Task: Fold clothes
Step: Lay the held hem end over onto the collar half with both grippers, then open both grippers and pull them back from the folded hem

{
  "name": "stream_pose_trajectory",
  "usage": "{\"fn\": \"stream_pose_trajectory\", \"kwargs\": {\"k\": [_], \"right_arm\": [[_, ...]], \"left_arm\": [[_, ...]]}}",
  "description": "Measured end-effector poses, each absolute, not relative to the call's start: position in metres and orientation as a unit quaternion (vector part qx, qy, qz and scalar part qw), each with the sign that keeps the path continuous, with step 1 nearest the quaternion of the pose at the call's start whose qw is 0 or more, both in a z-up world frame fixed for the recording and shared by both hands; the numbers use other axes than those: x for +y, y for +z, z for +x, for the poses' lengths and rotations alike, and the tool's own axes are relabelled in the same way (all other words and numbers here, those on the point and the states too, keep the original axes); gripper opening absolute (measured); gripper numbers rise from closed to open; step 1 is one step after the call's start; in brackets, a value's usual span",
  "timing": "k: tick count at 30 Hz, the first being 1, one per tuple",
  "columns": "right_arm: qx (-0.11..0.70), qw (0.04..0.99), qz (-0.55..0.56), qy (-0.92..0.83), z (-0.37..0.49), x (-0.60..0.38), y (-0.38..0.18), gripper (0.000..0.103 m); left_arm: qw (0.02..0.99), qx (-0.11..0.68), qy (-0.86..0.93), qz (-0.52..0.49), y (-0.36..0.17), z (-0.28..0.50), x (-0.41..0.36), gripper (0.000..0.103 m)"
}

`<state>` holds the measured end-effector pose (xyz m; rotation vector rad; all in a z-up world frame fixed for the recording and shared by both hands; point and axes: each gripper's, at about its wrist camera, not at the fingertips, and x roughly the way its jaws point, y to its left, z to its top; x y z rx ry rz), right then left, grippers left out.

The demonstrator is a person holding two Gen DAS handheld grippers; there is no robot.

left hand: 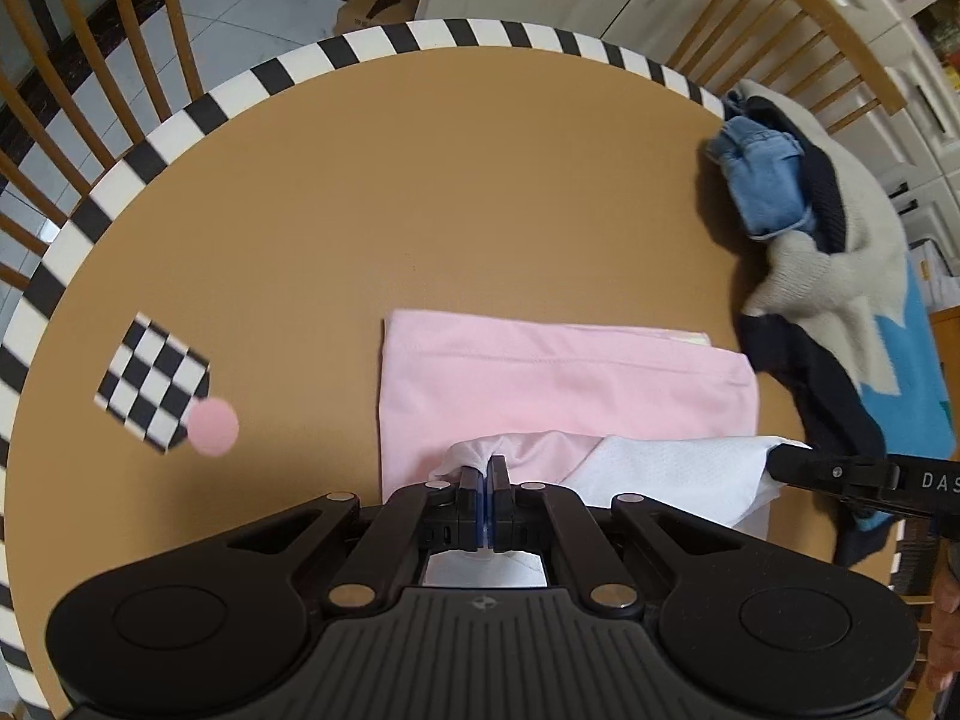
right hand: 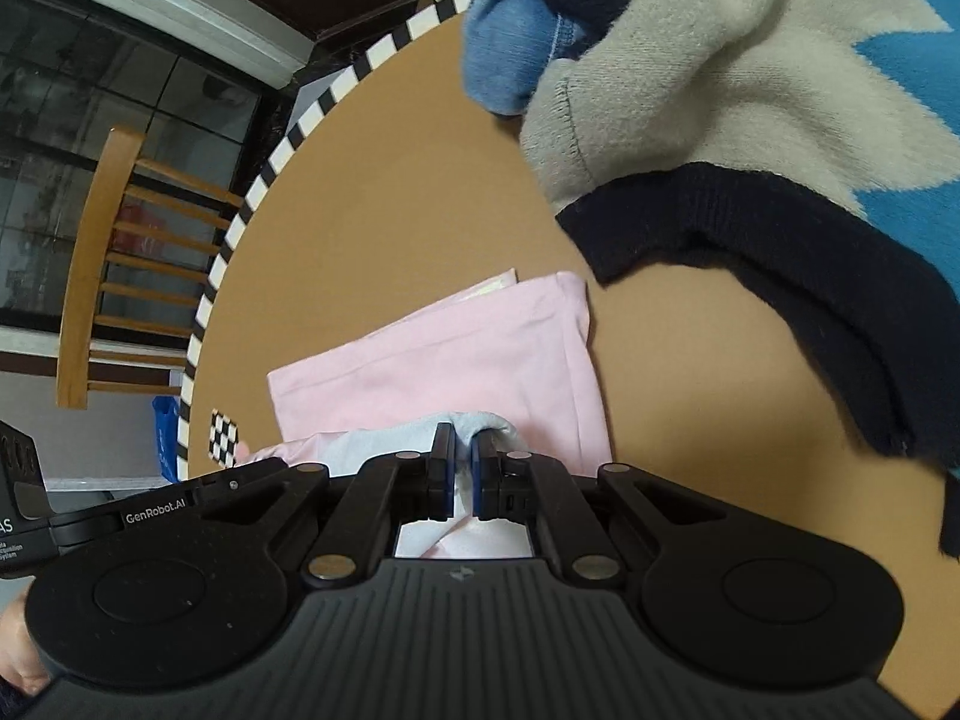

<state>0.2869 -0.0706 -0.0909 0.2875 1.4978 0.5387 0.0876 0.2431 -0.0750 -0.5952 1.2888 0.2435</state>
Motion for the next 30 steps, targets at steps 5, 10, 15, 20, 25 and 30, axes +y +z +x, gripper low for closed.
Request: {"fn": "stream_pose_trajectory", "kwargs": {"k": [5, 10, 15, 20, 25, 30], "right_arm": [[0.684, 0.683, 0.143, 0.213, 0.295, -0.070, -0.105, 0.013], [0.678, 0.684, 0.193, 0.187, 0.303, -0.076, -0.111, 0.030], [0.643, 0.713, 0.221, 0.172, 0.303, -0.082, -0.107, 0.036], [0.581, 0.754, 0.135, 0.275, 0.275, -0.071, -0.078, 0.034], [0.597, 0.723, -0.019, 0.348, 0.221, -0.041, -0.086, 0.024], [0.611, 0.704, -0.011, 0.361, 0.204, -0.017, -0.115, 0.014]], "left_arm": [[0.738, 0.597, 0.123, -0.289, -0.091, 0.095, 0.250, 0.003], [0.717, 0.574, 0.143, -0.369, -0.100, 0.092, 0.270, 0.017], [0.702, 0.533, 0.163, -0.444, -0.107, 0.084, 0.289, 0.019], [0.712, 0.487, 0.144, -0.485, -0.104, 0.070, 0.299, 0.045], [0.725, 0.463, 0.144, -0.489, -0.102, 0.046, 0.311, 0.059], [0.737, 0.412, 0.154, -0.514, -0.099, 0.023, 0.323, 0.059]]}}
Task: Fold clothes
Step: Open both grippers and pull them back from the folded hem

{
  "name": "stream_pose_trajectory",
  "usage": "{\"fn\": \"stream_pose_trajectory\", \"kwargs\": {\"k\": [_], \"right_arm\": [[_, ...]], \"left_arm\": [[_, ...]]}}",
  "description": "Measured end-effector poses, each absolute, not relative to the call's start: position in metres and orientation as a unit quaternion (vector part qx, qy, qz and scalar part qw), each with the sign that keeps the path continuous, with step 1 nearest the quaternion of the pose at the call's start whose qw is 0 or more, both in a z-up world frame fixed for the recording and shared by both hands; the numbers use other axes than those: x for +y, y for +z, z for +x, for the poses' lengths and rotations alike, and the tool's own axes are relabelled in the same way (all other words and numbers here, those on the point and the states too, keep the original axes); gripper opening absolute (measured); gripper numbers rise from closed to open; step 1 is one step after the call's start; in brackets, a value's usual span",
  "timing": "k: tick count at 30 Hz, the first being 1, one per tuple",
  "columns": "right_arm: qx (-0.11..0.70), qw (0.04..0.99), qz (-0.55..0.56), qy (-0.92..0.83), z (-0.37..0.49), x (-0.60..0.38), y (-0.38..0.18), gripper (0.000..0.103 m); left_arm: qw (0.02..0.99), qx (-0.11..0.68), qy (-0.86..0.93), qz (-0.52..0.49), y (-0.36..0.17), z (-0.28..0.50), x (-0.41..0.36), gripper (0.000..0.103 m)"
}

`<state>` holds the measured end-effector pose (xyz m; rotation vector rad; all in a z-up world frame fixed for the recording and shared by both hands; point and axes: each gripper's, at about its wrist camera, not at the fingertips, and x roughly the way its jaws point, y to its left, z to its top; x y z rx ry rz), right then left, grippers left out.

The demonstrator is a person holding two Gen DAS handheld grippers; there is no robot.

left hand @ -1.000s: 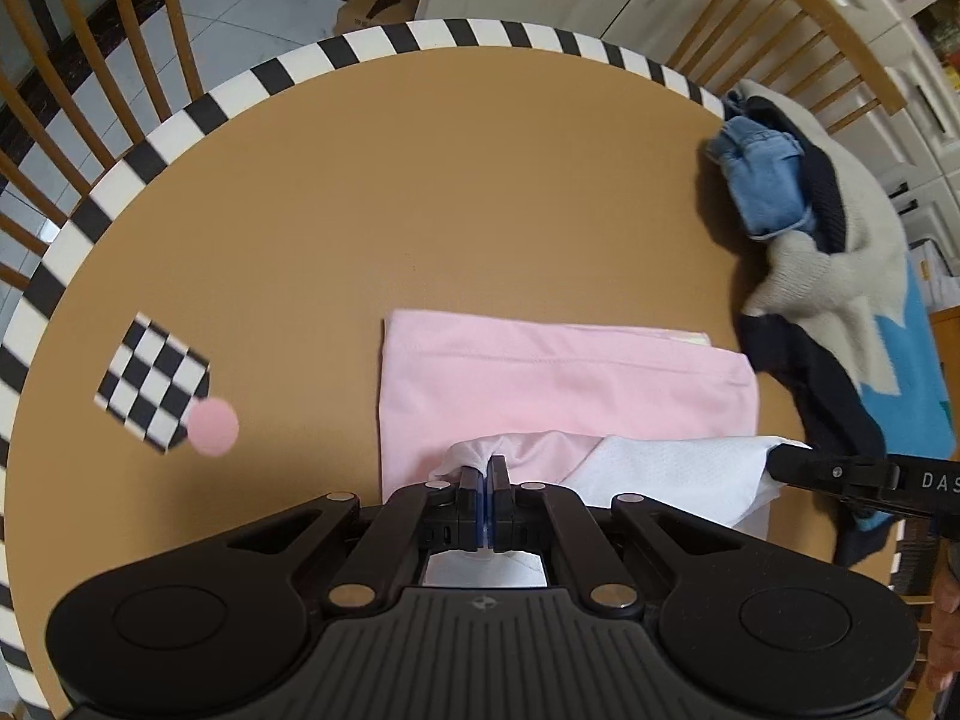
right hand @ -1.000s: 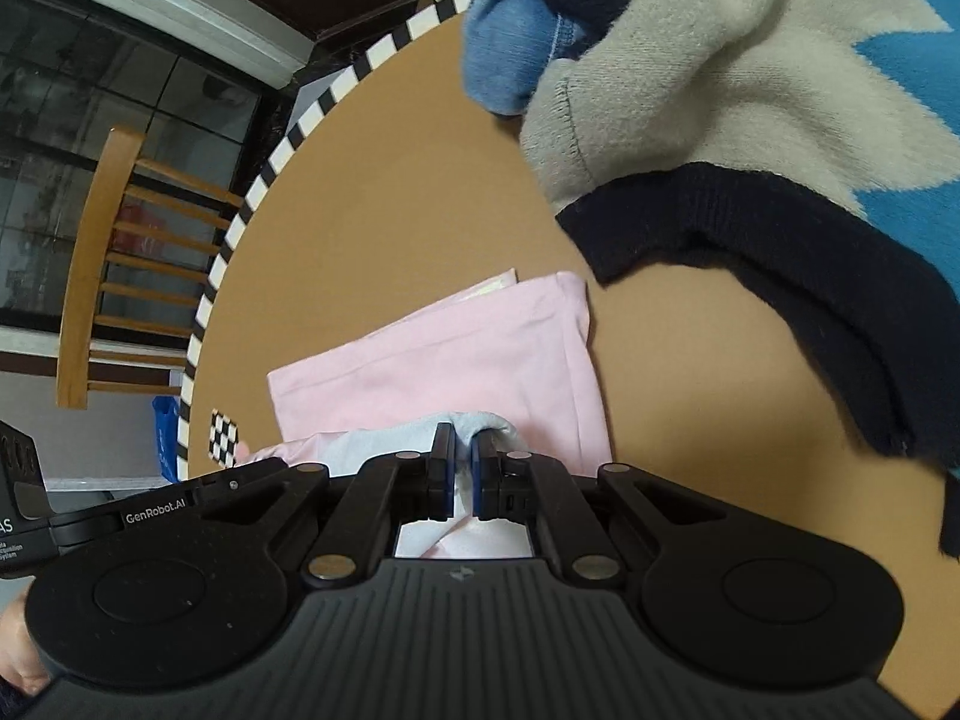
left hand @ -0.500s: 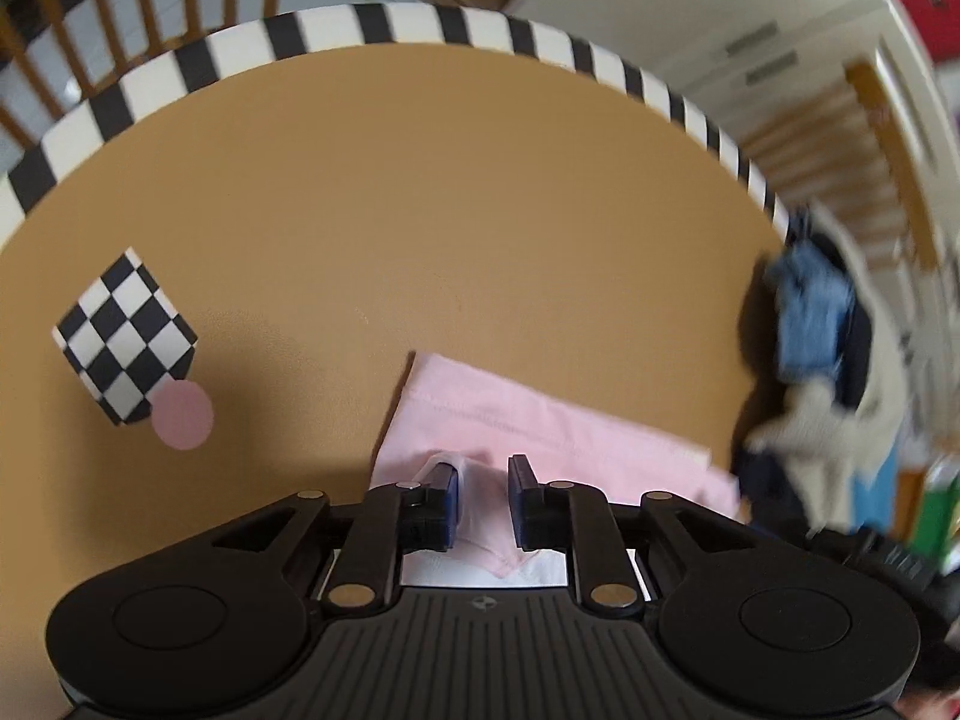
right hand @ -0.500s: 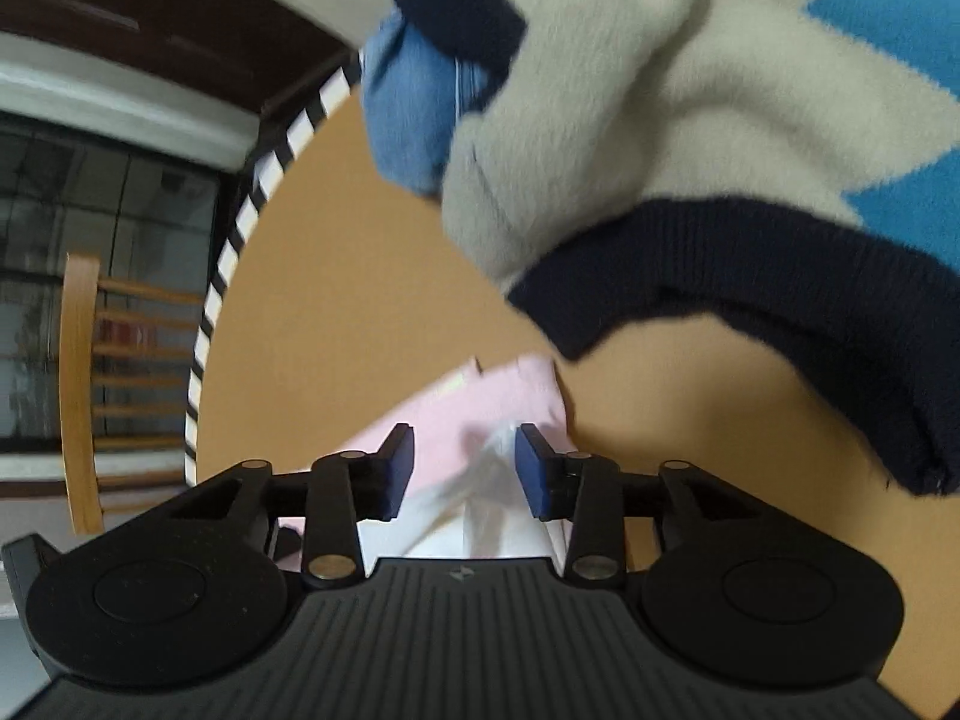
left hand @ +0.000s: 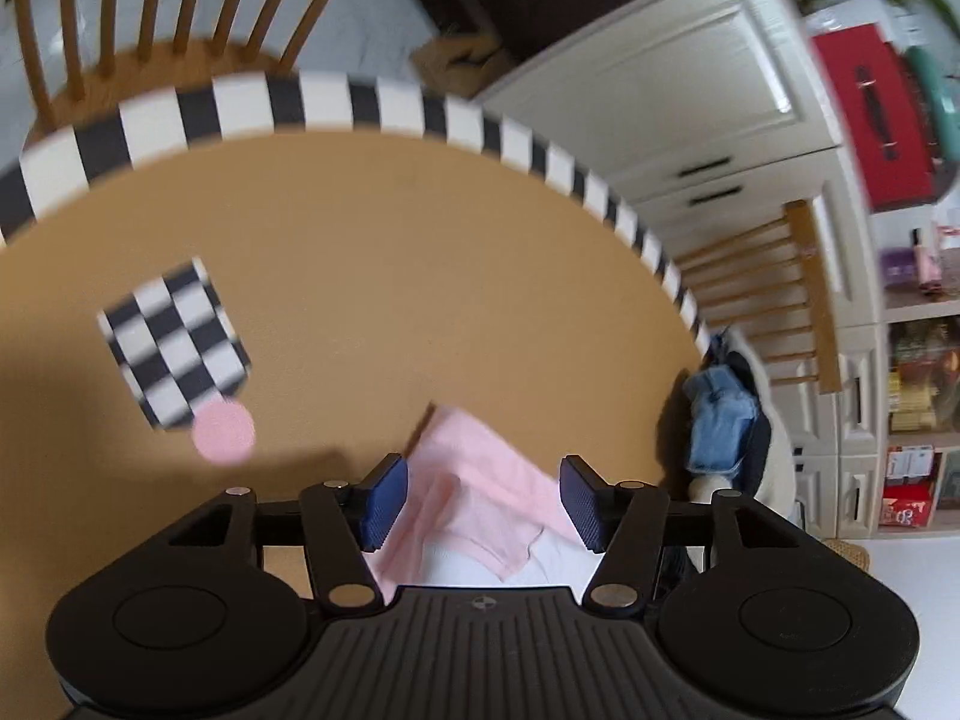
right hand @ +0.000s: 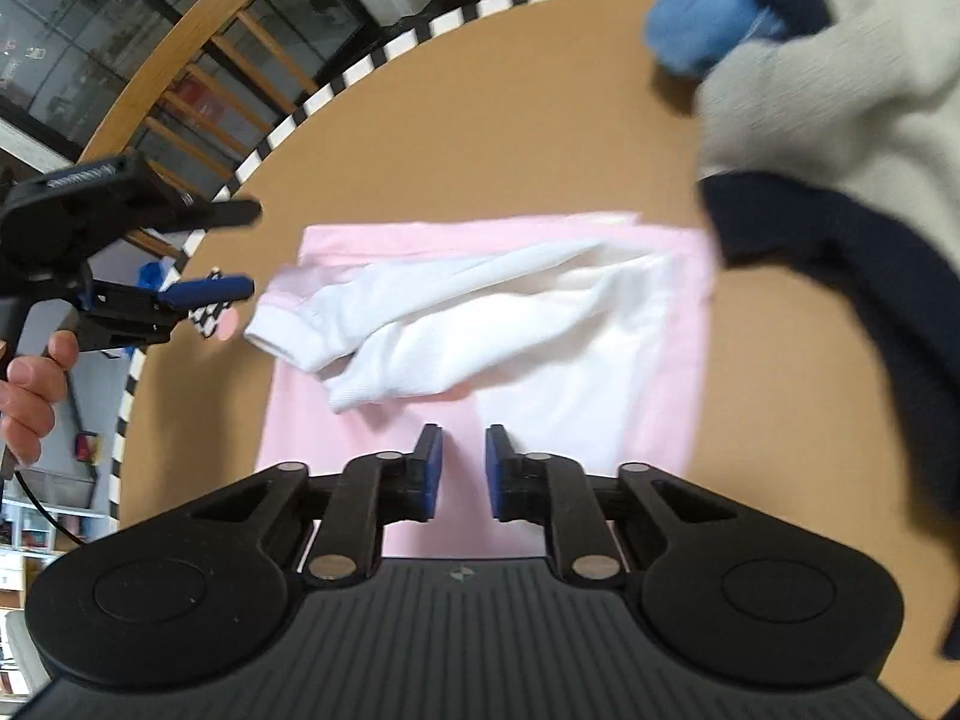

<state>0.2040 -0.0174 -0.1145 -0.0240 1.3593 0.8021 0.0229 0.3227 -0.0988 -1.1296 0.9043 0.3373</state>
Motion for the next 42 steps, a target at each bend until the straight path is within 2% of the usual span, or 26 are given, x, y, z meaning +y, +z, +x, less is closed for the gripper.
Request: {"fn": "stream_pose_trajectory", "kwargs": {"k": [9, 17, 19, 20, 21, 22, 23, 24, 25, 26, 28, 29, 30, 31, 32, 34, 35, 38, 42], "right_arm": [[0.598, 0.725, 0.032, 0.339, 0.242, 0.020, -0.114, 0.014], [0.609, 0.745, 0.065, 0.265, 0.272, 0.025, -0.129, 0.019], [0.601, 0.751, 0.073, 0.265, 0.267, 0.017, -0.122, 0.023], [0.596, 0.754, 0.072, 0.266, 0.264, 0.013, -0.117, 0.028], [0.589, 0.760, 0.069, 0.265, 0.259, 0.007, -0.112, 0.038], [0.582, 0.767, 0.065, 0.262, 0.254, 0.001, -0.107, 0.044], [0.574, 0.773, 0.061, 0.264, 0.248, -0.006, -0.103, 0.045], [0.566, 0.778, 0.056, 0.265, 0.242, -0.012, -0.099, 0.045], [0.562, 0.782, 0.056, 0.265, 0.235, -0.017, -0.097, 0.045], [0.558, 0.785, 0.056, 0.265, 0.228, -0.021, -0.095, 0.045], [0.546, 0.794, 0.053, 0.263, 0.214, -0.032, -0.089, 0.052], [0.538, 0.801, 0.047, 0.260, 0.207, -0.039, -0.085, 0.065], [0.529, 0.808, 0.037, 0.258, 0.197, -0.046, -0.081, 0.072], [0.519, 0.815, 0.026, 0.255, 0.186, -0.053, -0.077, 0.073], [0.510, 0.822, 0.015, 0.252, 0.175, -0.060, -0.073, 0.073], [0.497, 0.832, 0.000, 0.246, 0.153, -0.071, -0.068, 0.080], [0.490, 0.838, -0.001, 0.241, 0.142, -0.077, -0.065, 0.087], [0.478, 0.851, 0.015, 0.218, 0.110, -0.097, -0.063, 0.089], [0.464, 0.852, 0.112, 0.214, 0.069, -0.134, -0.070, 0.089]], "left_arm": [[0.805, 0.393, 0.094, -0.435, -0.064, -0.005, 0.300, 0.060], [0.831, 0.441, 0.086, -0.328, -0.073, 0.011, 0.252, 0.062], [0.840, 0.442, 0.097, -0.298, -0.076, 0.017, 0.245, 0.062], [0.843, 0.445, 0.099, -0.286, -0.078, 0.021, 0.242, 0.062], [0.841, 0.452, 0.098, -0.281, -0.081, 0.023, 0.238, 0.060], [0.839, 0.459, 0.097, -0.276, -0.084, 0.026, 0.234, 0.058], [0.836, 0.467, 0.095, -0.273, -0.086, 0.029, 0.231, 0.050], [0.830, 0.477, 0.092, -0.275, -0.090, 0.030, 0.229, 0.040], [0.824, 0.487, 0.091, -0.275, -0.094, 0.032, 0.227, 0.020], [0.821, 0.494, 0.095, -0.271, -0.096, 0.033, 0.223, 0.014], [0.825, 0.497, 0.102, -0.249, -0.093, 0.029, 0.214, 0.014], [0.830, 0.496, 0.100, -0.235, -0.089, 0.027, 0.208, 0.014], [0.835, 0.495, 0.097, -0.222, -0.084, 0.024, 0.202, 0.014], [0.837, 0.496, 0.098, -0.210, -0.078, 0.020, 0.196, 0.018], [0.839, 0.498, 0.100, -0.196, -0.073, 0.016, 0.189, 0.029], [0.841, 0.502, 0.099, -0.174, -0.066, 0.009, 0.175, 0.037], [0.843, 0.503, 0.096, -0.165, -0.063, 0.004, 0.168, 0.037], [0.844, 0.506, 0.085, -0.152, -0.056, -0.011, 0.147, 0.041], [0.846, 0.509, 0.077, -0.141, -0.056, -0.034, 0.121, 0.044]]}}
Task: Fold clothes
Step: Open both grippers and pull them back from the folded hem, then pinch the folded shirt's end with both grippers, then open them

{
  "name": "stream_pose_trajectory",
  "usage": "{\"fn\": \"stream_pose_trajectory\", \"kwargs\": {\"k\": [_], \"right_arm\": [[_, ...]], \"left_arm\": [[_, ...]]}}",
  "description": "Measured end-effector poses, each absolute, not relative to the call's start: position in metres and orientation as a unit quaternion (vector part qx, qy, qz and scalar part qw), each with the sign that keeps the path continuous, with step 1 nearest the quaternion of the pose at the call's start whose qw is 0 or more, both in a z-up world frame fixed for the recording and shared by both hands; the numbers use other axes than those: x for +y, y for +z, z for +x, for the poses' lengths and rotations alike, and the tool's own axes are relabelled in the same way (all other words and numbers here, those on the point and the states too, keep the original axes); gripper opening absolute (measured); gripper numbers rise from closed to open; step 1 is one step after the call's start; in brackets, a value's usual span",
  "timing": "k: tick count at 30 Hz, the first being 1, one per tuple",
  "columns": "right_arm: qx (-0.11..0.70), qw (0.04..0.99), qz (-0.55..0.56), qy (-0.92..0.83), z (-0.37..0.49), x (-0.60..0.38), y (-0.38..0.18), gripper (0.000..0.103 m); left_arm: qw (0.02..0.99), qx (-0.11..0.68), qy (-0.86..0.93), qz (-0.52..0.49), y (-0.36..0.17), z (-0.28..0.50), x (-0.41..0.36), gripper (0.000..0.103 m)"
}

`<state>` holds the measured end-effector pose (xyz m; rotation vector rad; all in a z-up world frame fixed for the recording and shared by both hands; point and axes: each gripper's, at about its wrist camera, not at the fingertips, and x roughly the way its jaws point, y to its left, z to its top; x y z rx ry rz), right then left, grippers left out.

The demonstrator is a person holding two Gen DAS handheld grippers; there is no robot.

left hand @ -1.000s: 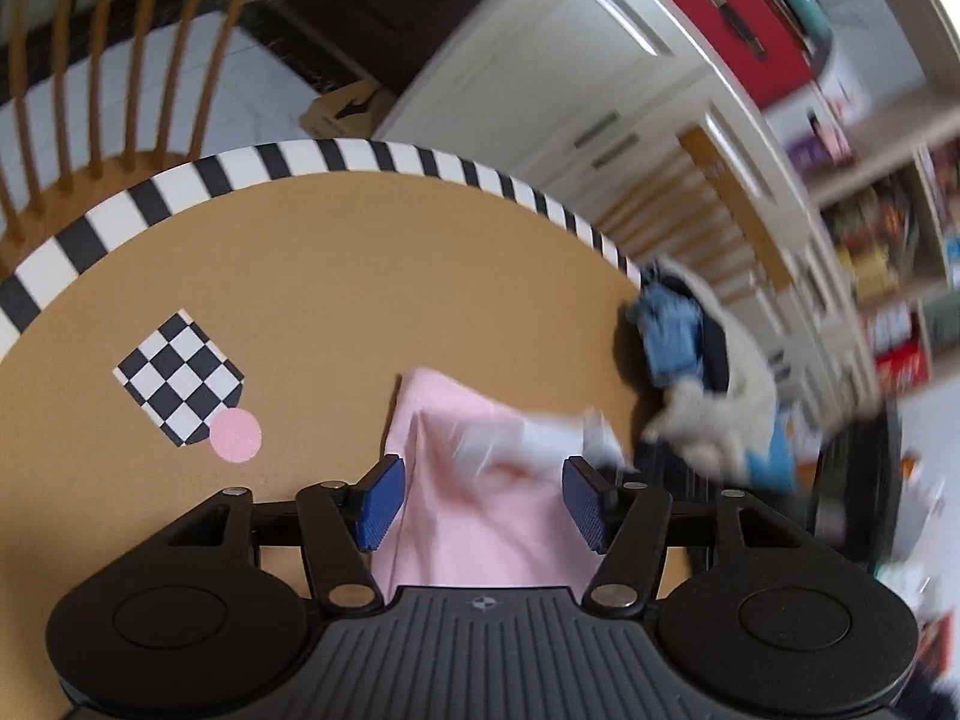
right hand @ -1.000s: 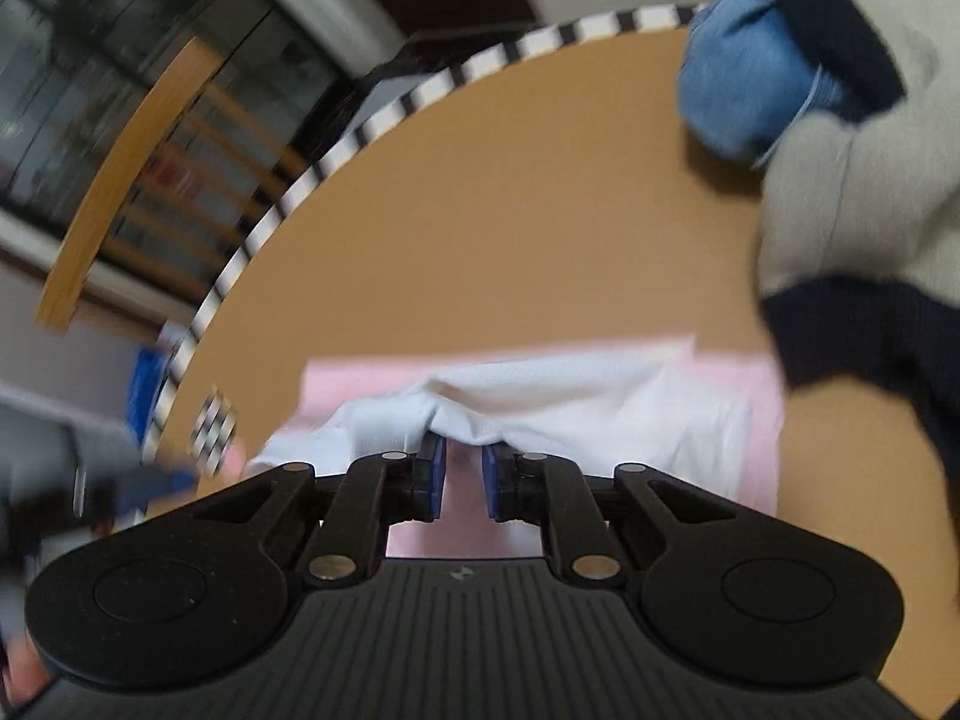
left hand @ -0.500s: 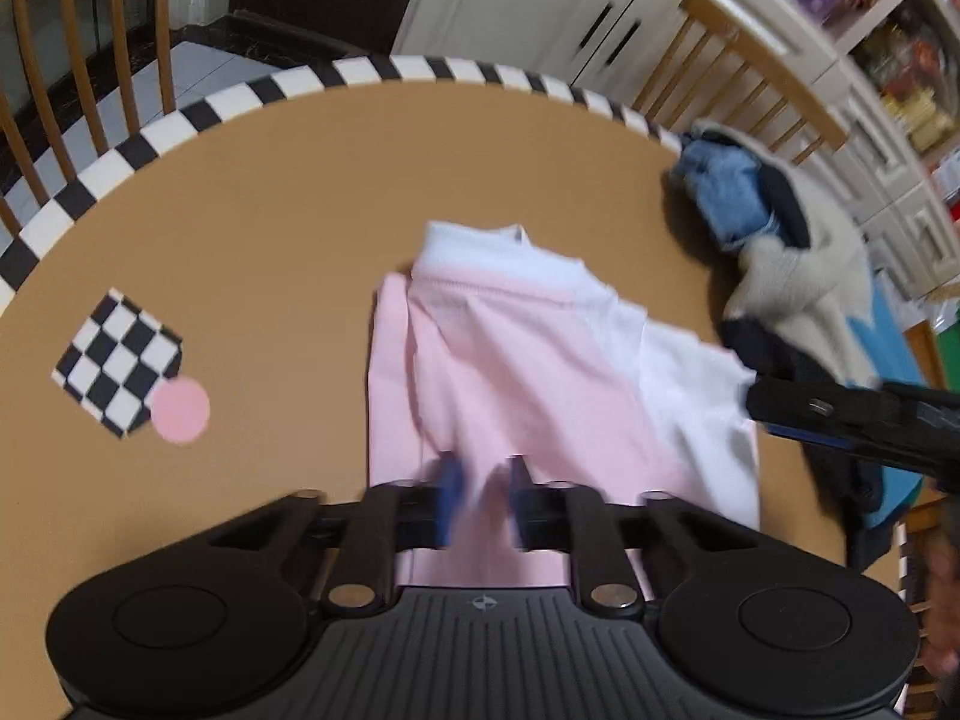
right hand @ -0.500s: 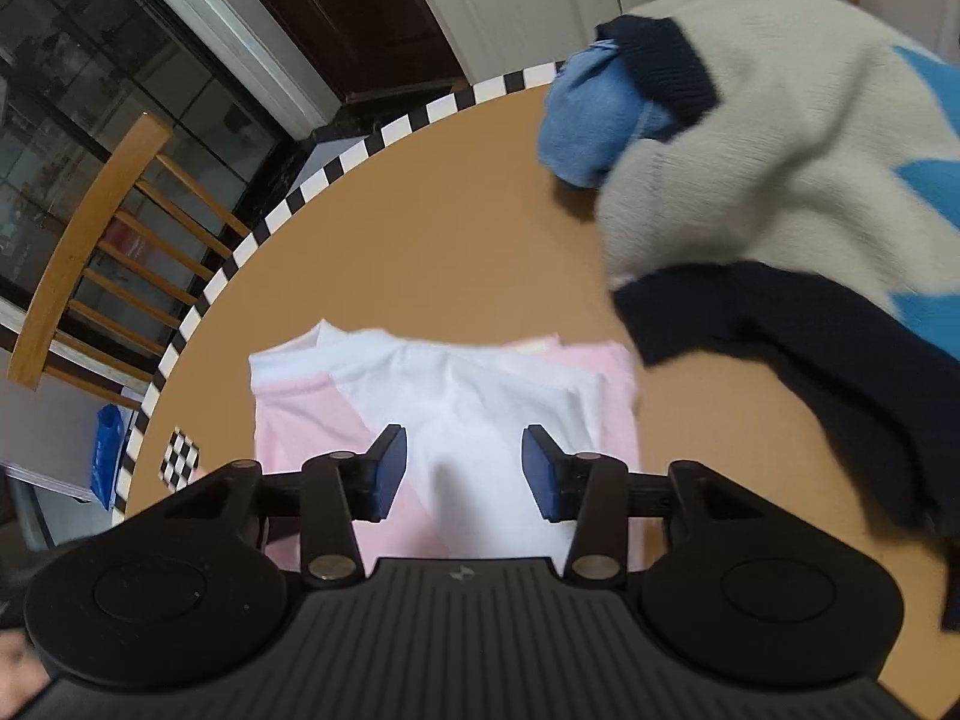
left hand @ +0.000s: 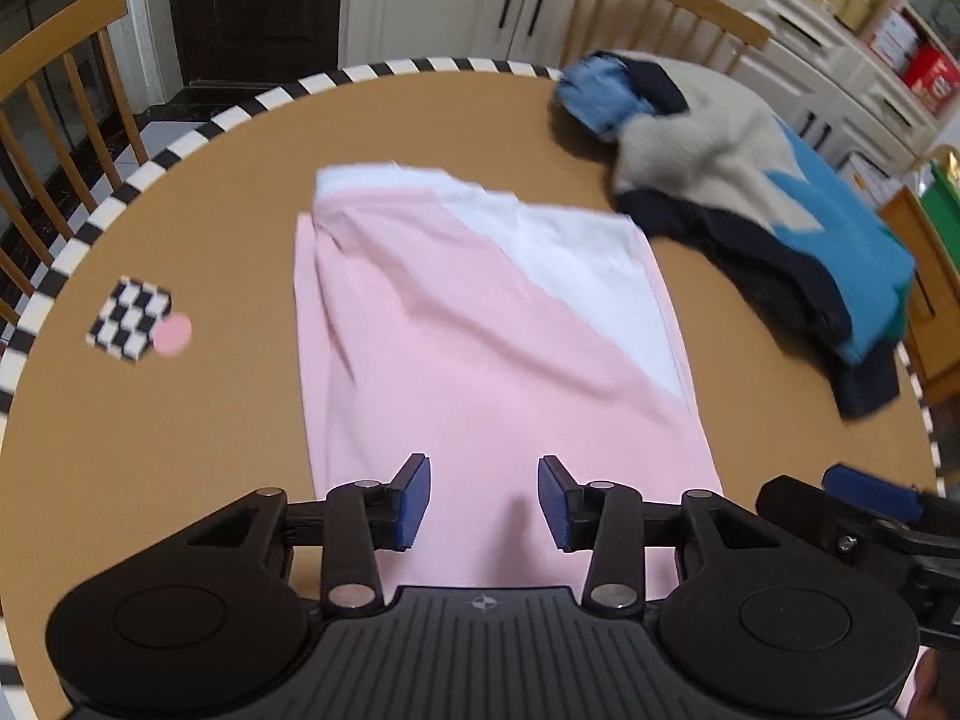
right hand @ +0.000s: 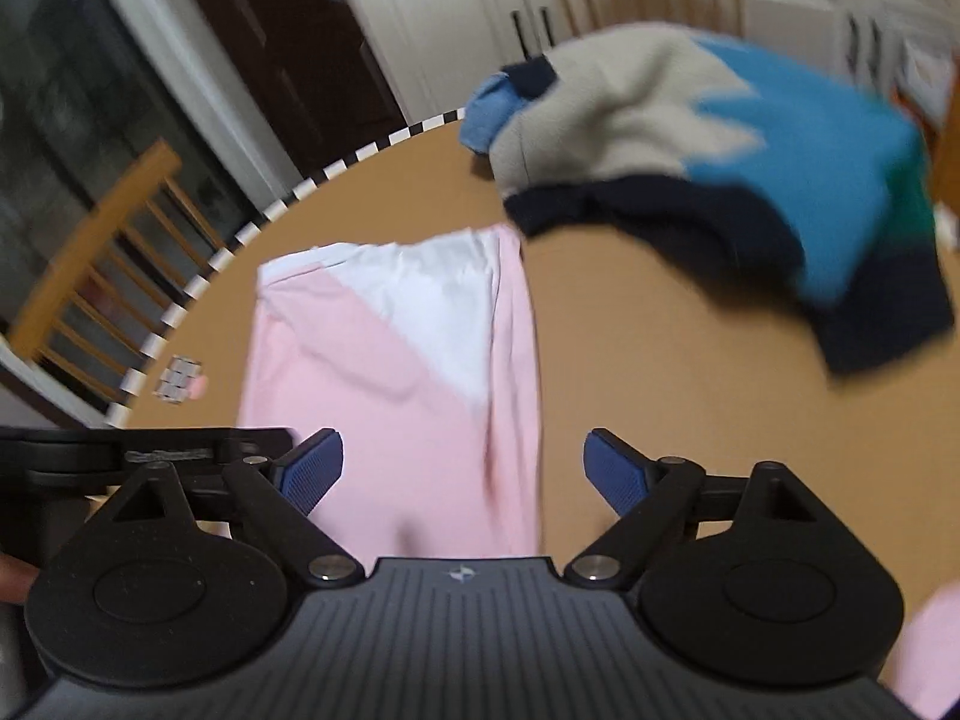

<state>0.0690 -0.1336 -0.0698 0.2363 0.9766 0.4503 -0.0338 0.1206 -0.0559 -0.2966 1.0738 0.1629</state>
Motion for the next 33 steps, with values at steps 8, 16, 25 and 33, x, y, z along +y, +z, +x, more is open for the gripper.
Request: {"fn": "stream_pose_trajectory", "kwargs": {"k": [8, 16, 25, 33], "right_arm": [[0.452, 0.860, 0.107, 0.213, 0.042, -0.160, -0.112, 0.062], [0.449, 0.852, 0.108, 0.247, 0.042, -0.162, -0.118, 0.053], [0.480, 0.836, 0.023, 0.266, 0.045, -0.135, -0.126, 0.014], [0.495, 0.827, 0.005, 0.267, 0.038, -0.150, -0.123, 0.014]], "left_arm": [[0.837, 0.513, 0.124, -0.147, -0.085, -0.079, 0.109, 0.045], [0.841, 0.495, 0.150, -0.161, -0.090, -0.103, 0.117, 0.046], [0.835, 0.515, 0.144, -0.130, -0.089, -0.104, 0.105, 0.012], [0.817, 0.543, 0.123, -0.151, -0.087, -0.114, 0.089, 0.009]]}}
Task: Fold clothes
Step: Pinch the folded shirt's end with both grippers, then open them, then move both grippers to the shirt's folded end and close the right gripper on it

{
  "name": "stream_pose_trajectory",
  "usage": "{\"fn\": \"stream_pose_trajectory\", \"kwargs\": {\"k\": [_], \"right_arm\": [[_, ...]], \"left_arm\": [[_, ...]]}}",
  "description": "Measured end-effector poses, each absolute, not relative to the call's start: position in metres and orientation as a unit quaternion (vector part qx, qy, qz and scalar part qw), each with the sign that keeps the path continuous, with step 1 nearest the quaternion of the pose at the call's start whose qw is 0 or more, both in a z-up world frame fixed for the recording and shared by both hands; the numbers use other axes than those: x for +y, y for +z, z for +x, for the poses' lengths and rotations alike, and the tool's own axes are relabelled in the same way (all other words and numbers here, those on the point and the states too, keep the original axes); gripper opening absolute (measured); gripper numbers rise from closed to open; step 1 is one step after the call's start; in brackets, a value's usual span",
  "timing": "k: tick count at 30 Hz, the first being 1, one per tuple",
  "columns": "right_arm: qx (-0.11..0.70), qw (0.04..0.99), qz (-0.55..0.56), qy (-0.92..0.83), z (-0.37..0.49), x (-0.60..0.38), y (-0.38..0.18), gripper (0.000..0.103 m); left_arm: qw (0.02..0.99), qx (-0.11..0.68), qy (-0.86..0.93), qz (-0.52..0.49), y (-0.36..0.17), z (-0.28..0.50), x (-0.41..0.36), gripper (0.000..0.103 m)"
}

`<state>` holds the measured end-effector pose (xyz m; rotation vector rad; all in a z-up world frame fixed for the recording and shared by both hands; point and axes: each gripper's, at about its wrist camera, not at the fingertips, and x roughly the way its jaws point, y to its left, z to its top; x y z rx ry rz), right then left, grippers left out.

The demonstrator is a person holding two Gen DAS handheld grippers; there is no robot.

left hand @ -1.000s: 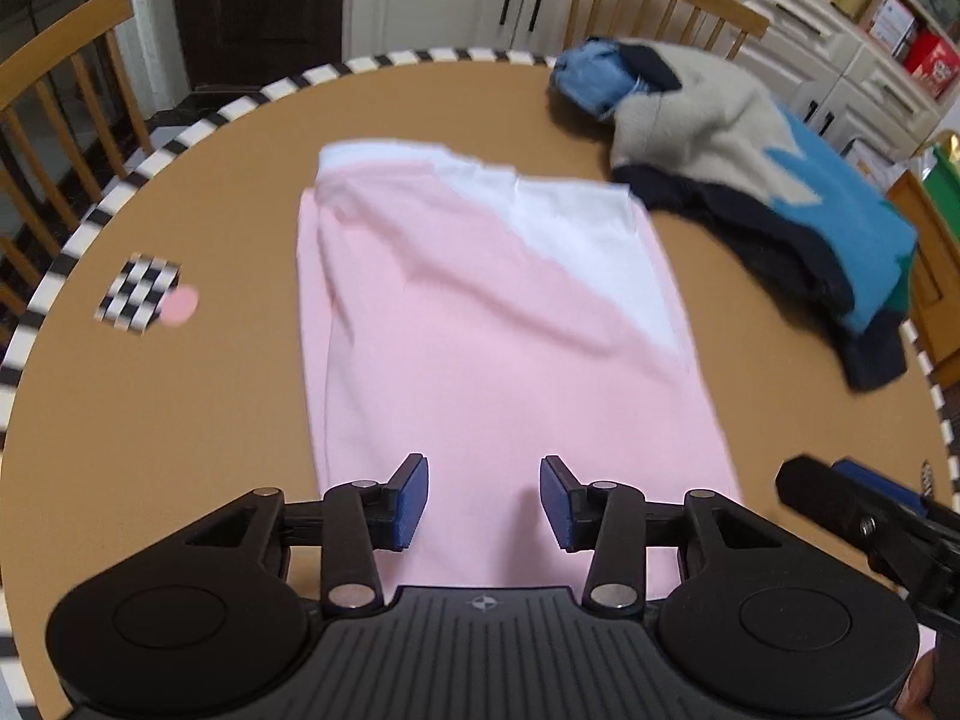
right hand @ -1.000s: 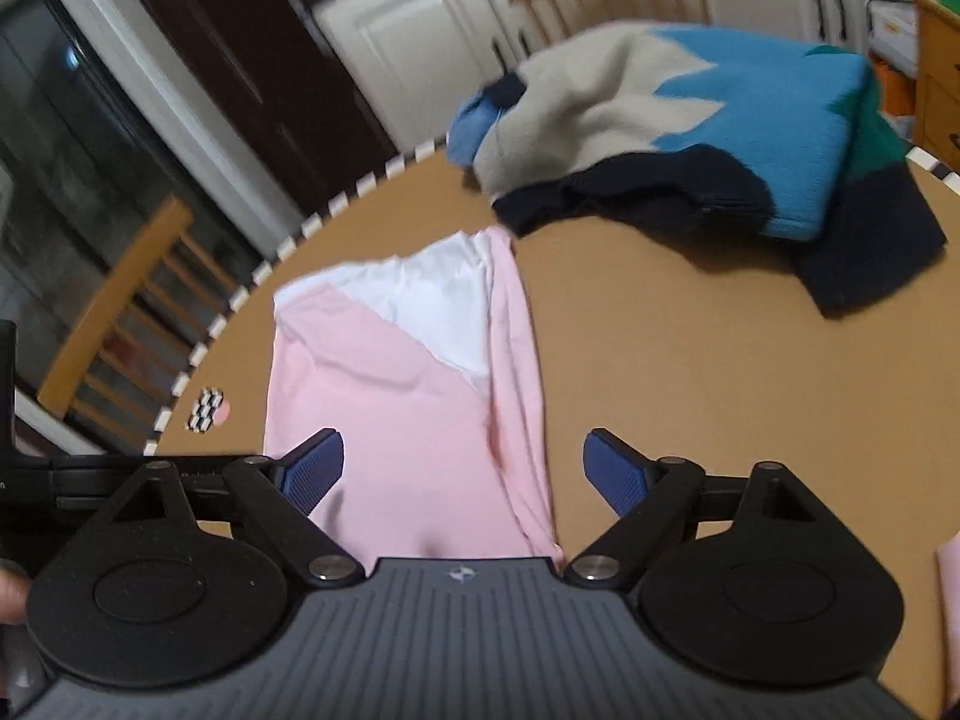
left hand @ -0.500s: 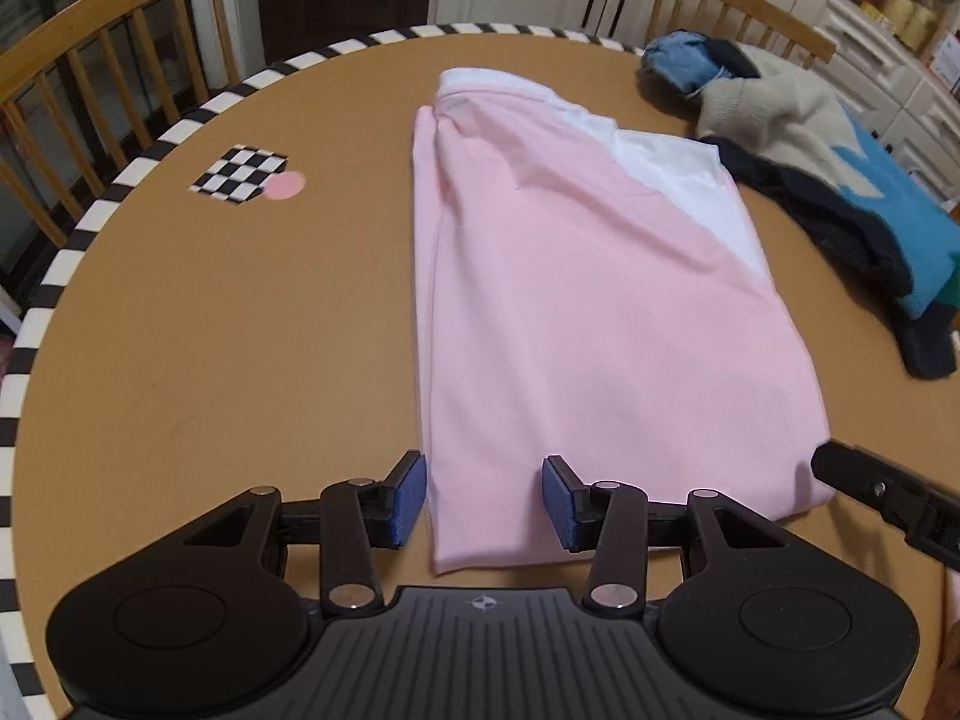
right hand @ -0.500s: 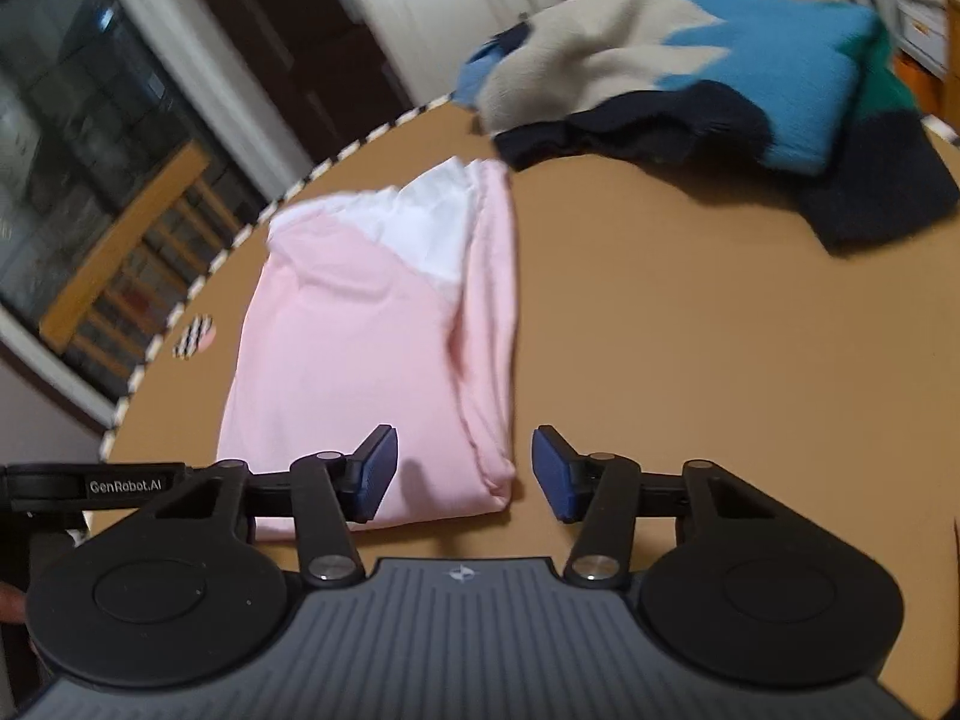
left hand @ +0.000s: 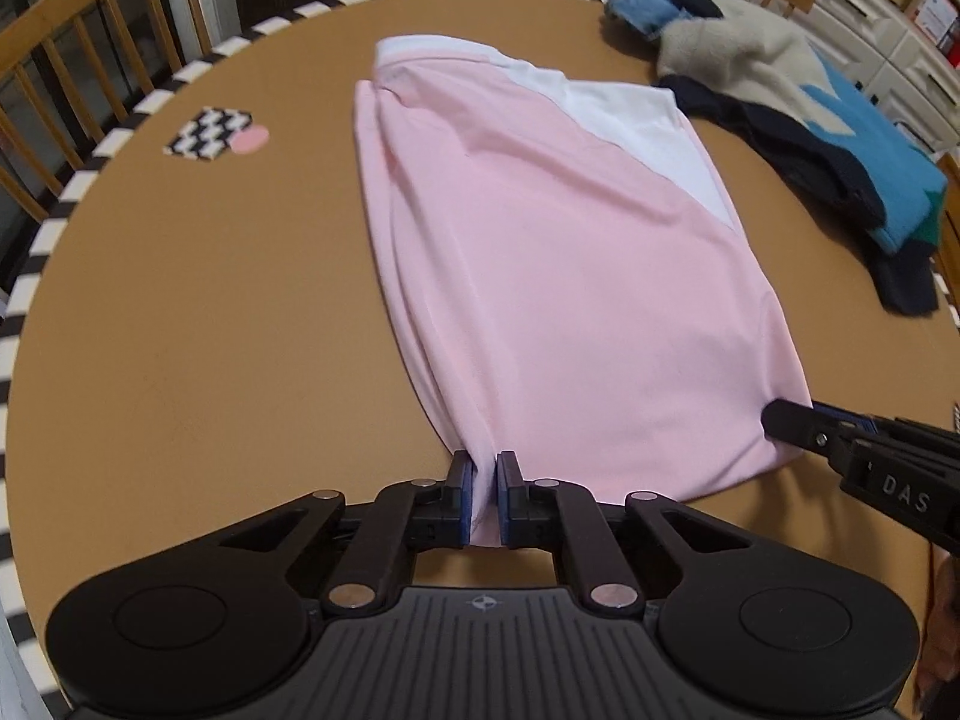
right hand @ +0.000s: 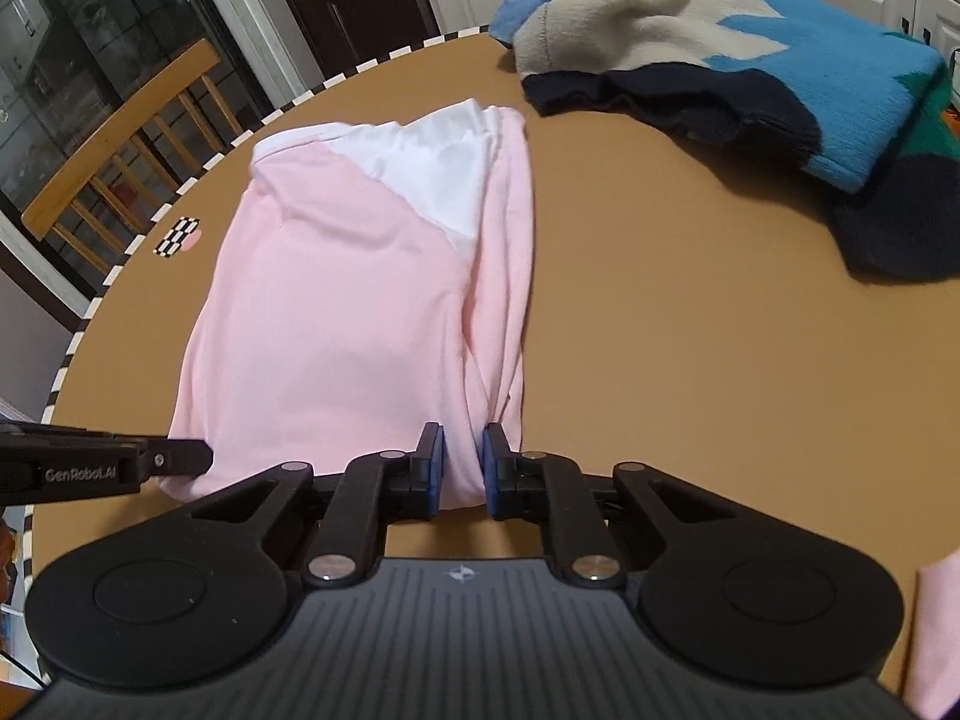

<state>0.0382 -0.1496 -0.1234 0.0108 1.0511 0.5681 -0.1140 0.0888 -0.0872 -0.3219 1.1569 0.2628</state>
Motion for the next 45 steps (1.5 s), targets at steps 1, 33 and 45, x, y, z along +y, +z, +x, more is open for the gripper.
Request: {"fn": "stream_pose_trajectory", "kwargs": {"k": [1, 33, 45], "right_arm": [[0.496, 0.826, 0.004, 0.268, 0.036, -0.154, -0.123, 0.014], [0.498, 0.821, 0.205, 0.188, -0.031, -0.269, -0.108, 0.038], [0.448, 0.708, 0.545, 0.036, -0.105, -0.243, -0.167, 0.049]], "left_arm": [[0.816, 0.545, 0.120, -0.152, -0.087, -0.117, 0.085, 0.009], [0.811, 0.568, 0.082, -0.112, -0.061, -0.171, 0.043, 0.041], [0.821, 0.563, -0.095, -0.016, -0.068, -0.128, 0.078, 0.048]]}}
